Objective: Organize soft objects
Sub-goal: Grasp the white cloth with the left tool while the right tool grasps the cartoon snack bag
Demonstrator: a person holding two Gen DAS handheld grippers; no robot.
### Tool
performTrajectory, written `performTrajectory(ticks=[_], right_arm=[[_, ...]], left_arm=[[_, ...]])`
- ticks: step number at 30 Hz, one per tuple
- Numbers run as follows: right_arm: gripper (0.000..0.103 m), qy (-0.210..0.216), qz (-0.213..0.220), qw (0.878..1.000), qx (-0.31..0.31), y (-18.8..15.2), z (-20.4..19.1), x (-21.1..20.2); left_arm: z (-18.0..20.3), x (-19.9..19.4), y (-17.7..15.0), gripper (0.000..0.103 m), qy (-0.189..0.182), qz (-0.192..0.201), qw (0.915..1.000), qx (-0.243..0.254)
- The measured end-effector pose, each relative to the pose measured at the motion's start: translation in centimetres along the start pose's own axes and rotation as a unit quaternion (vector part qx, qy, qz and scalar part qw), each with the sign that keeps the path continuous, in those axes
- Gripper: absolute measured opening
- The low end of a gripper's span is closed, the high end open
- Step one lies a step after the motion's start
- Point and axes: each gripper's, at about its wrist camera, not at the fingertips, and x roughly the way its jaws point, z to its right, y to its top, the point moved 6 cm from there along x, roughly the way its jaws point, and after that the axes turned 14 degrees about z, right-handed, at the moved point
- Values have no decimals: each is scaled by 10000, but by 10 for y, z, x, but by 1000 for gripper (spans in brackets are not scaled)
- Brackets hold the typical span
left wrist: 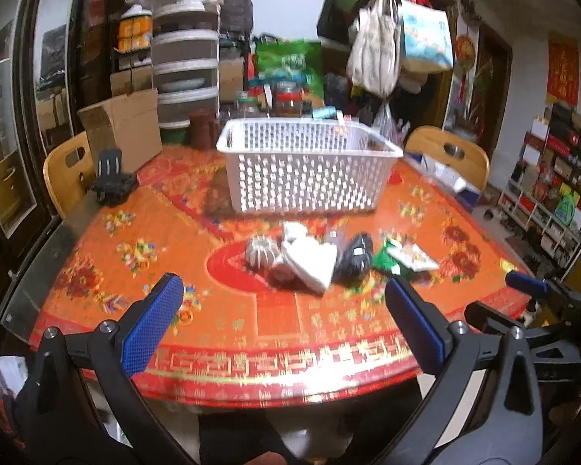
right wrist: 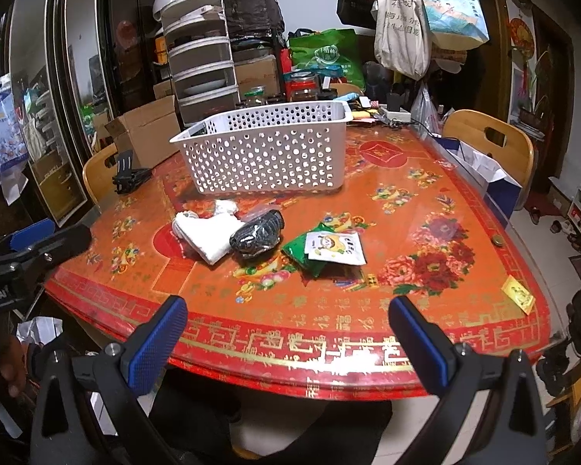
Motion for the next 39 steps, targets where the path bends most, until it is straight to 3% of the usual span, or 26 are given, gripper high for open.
performTrajectory(ticks=[3,5,9,14,17,30,37,39], right_arm=[[103,-44,247,9997,-66,1,9,10],[103,-117,130,9998,-84,-2,17,23],[103,-39,-167,9994,289,-9,38,46],[103,-213,-512,9974,459,-18,59,73],[103,-48,-554,9971,521,-20,59,82],[94,216,-745,9947,674,-17,56,126],[86,140,-841,9949,531,-15,54,144],[79,104,-886,9949,481,-16,54,147]], left_arm=[[-11,9,4,103,11,214,9997,-114],[-21,27,4,103,137,151,9998,-78],[-31,75,-13,103,55,-577,9983,8],[-19,113,-29,103,-734,-952,9925,-215],[-5,128,-39,101,-779,-1017,9918,-1],[15,159,-58,49,-1006,-1244,9871,12],[14,163,-60,34,-1032,-1262,9866,-16],[12,164,-61,29,-1041,-1276,9863,-40]])
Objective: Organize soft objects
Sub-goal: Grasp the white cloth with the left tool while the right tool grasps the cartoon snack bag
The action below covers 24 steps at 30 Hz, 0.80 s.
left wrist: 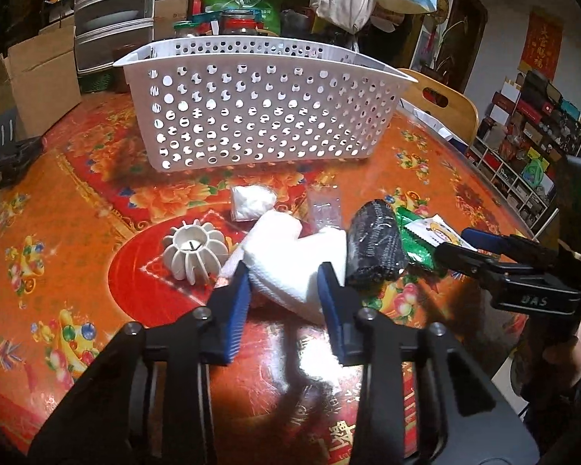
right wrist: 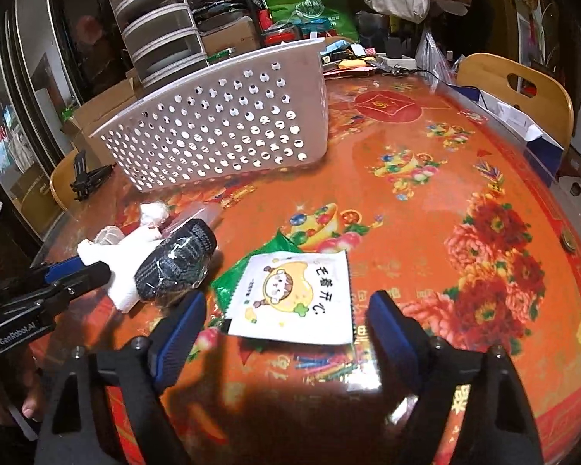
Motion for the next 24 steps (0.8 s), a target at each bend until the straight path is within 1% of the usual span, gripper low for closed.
performTrajectory(ticks=[1,3,5,6,7,9,11,13,15,17,19,21,23,24], right_arm=[[77,-28,-40,10000,-42,-1,0,2],[69,-74,-31,9999,-106,-1,-1,3],[65,-67,-29,9999,-116,-1,0,3],[60,-92,-30,9998,-147,-1,0,3],[58,-112,-32,9998,-182,-1,0,3],[52,-67,-23,9999,-130,-1,0,2],[49,-76,-7,9999,-133,-1,1,1],[47,-79,13,9999,-136,-1,1,-1],[43,-107,48,9998,-150,-1,2,-4],[42,-110,102,9998,-162,1,2,-7],[38,-98,144,9997,-184,2,1,-9],[32,-79,178,9996,-214,3,0,-11],[29,-71,195,9995,-222,3,-1,-12],[26,-70,207,9995,-224,3,0,-12]], left_arm=[[-1,0,0,29,-4,-2,10000,-10],[-2,0,-1,27,-6,2,10000,-22],[-3,0,-1,26,-15,16,10000,-38],[-3,0,-1,26,-22,15,10000,-50],[-3,0,-1,26,-24,15,10000,-53],[-4,0,-1,26,-10,29,10000,-51],[-3,-1,-1,26,-18,56,10000,-43],[-2,-2,0,23,-27,92,9999,-30],[-2,-4,1,17,-48,153,9999,-54],[-2,-5,2,14,-75,184,9998,-60],[-1,-5,2,11,-85,200,9997,-53],[1,-6,2,9,-91,230,9997,-48],[2,-6,3,8,-105,254,9996,-39],[3,-7,3,8,-108,265,9996,-30]])
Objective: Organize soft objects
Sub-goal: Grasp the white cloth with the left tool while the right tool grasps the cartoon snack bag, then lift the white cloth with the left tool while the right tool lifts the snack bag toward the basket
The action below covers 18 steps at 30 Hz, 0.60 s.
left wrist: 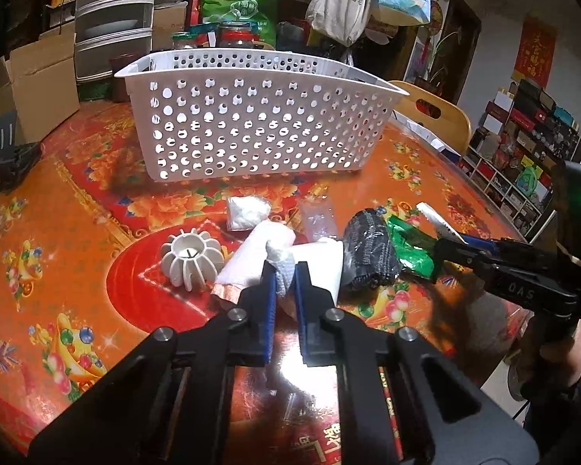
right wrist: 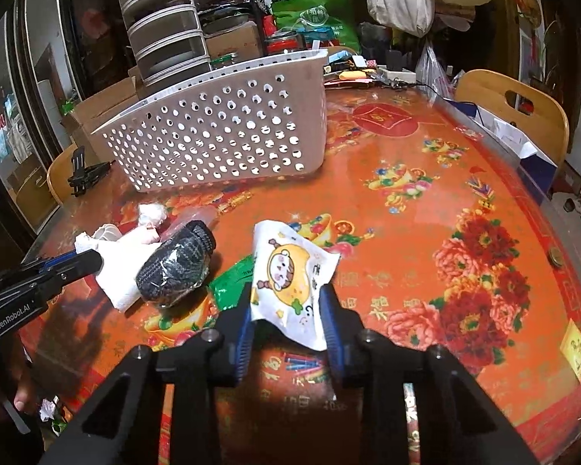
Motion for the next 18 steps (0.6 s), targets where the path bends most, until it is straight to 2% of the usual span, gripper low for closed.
performTrajectory(ticks=[1,2,18], right_arm=[[20,-7,16,10000,1,0,0,-1],[9,-1,11,10000,5,0,1,-1],[6,105,73,9999,-11,5,-2,-7]], left_arm=[[0,0,0,7,-7,8,10000,-3],[1,0,1,7,-14,12,10000,-14],[2,-13,6,6,-70,197,9998,28]])
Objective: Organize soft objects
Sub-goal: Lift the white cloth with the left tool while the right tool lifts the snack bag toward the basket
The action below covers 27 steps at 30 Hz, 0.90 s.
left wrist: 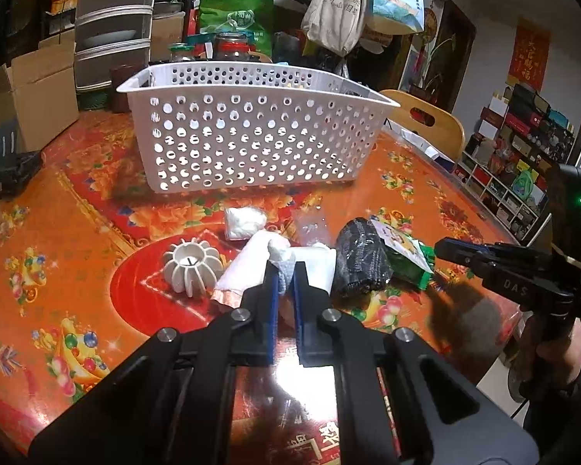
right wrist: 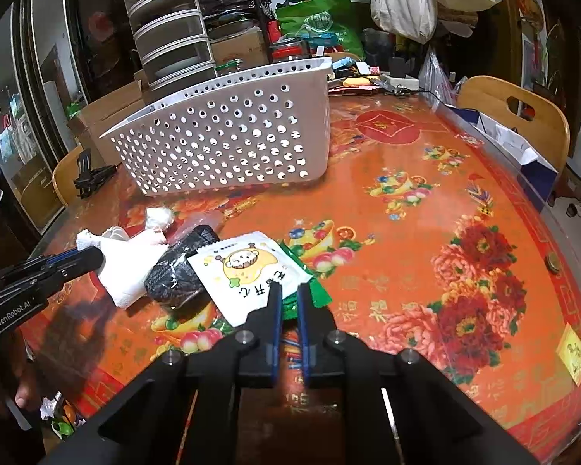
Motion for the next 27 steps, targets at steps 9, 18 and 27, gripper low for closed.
performTrajectory(ticks=[9,18,27], right_arm=[[51,357,-2,9993,-119,7,-23,7],[69,91,-167,9947,-1009,0,-40,25],[31,56,-180,9919,-1256,1,-43,37]], left_arm=[[-5,-2,0,6,27,4,10000,-59],[-5,2,-3,6,-5,-46,10000,-88],[-8,4,-4,6,-5,-71,9999,-119]])
